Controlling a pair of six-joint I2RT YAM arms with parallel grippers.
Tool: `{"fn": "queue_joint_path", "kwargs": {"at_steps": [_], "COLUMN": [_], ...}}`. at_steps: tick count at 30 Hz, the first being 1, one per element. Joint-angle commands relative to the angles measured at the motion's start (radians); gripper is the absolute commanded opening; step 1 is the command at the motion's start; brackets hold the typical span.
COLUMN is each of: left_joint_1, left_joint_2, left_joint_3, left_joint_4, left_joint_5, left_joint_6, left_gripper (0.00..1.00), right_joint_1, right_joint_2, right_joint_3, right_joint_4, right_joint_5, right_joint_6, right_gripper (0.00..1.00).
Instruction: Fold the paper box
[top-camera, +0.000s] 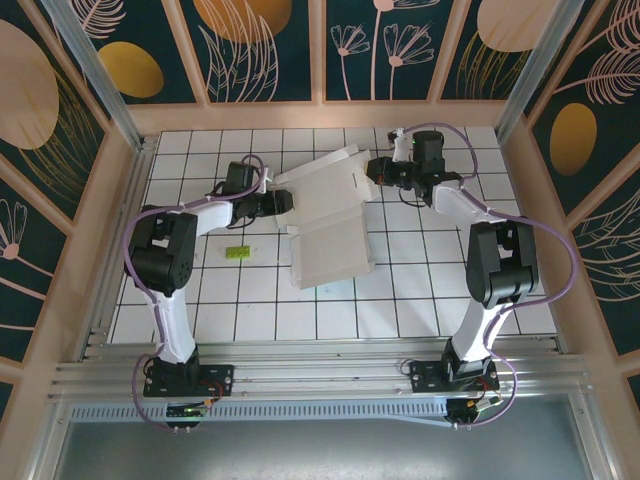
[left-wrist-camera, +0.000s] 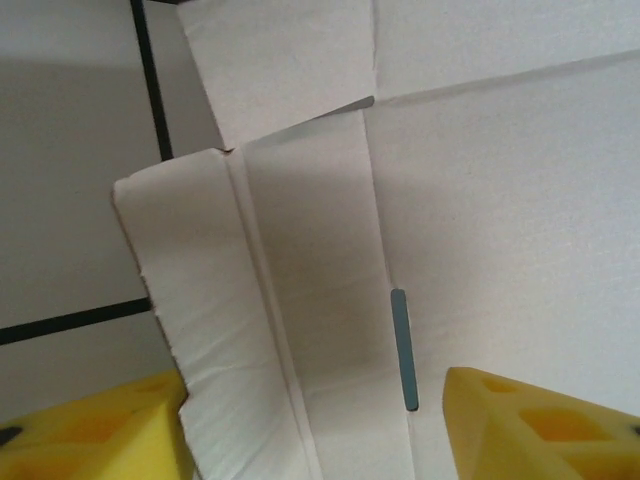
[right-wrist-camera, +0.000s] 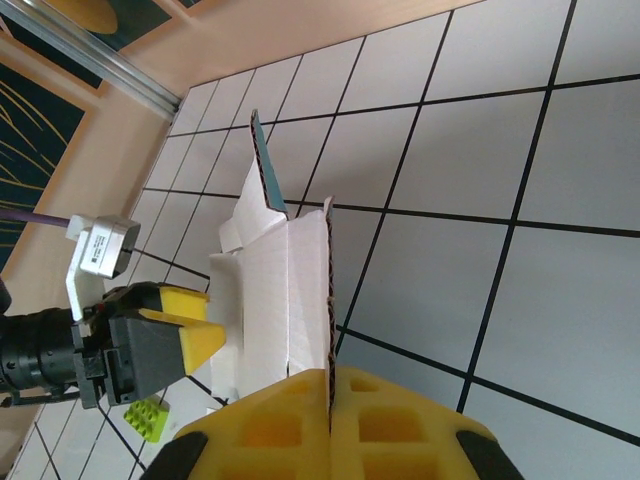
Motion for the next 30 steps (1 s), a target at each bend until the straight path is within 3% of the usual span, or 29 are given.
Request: {"fn": "queue_joint_path", "kwargs": {"at_steps": [1,9,10,13,16,21,25,28,30], "left_joint_1": [0.005,0.007,0.008,0.008,0.008,0.008,0.008,0.008,0.008], "left_joint_2": [0.025,-0.014,-0.018,-0.038,-0.041,-0.091,-0.165,-0.193,-0.200], "left_joint_3": [0.017,0.002,0.006,0.023,0.042,-0.033,-0.149,-0.193,-0.203], "left_joint_4": [0.051,0.068,0.068,0.067,0.074,0.231,0.379,0.435,0.443], "left_joint_5": [0.057,0.024,0.016,-0.033,-0.049,0.005,0.040,0.054,0.076], "left_joint_6": [0.036,0.077,0.092,0.156,0.221,0.326,0.427,0.476,0.509], "left_gripper": [0.56,0.19,0.15,0.00,0.00,0.00,0.00,0.00,0.00], "right_joint_1": [0.005,0.013,0.013,0.012,0.005,0.008,0.041,0.059,0.080], "right_joint_2": [-0.017,-0.026,-0.031,-0.067,-0.126,-0.239,-0.292,-0.267,-0.196], "right_joint_3": [-0.015,-0.040,-0.040,-0.033,-0.036,-0.091,-0.164,-0.160,-0.078], "right_joint_4": [0.045,0.036,0.026,-0.022,-0.039,0.017,0.072,-0.045,-0.135], "right_joint_5": [-0.009,0.070,0.092,0.200,0.310,0.445,0.343,0.174,0.195], "right_joint_6": [0.022,0.005,-0.003,-0.064,-0.163,-0.406,-0.757,-1.107,-1.228], "right_gripper": [0.00,0.00,0.03,0.25,0.35,0.68,0.82,0.84,0.83]}}
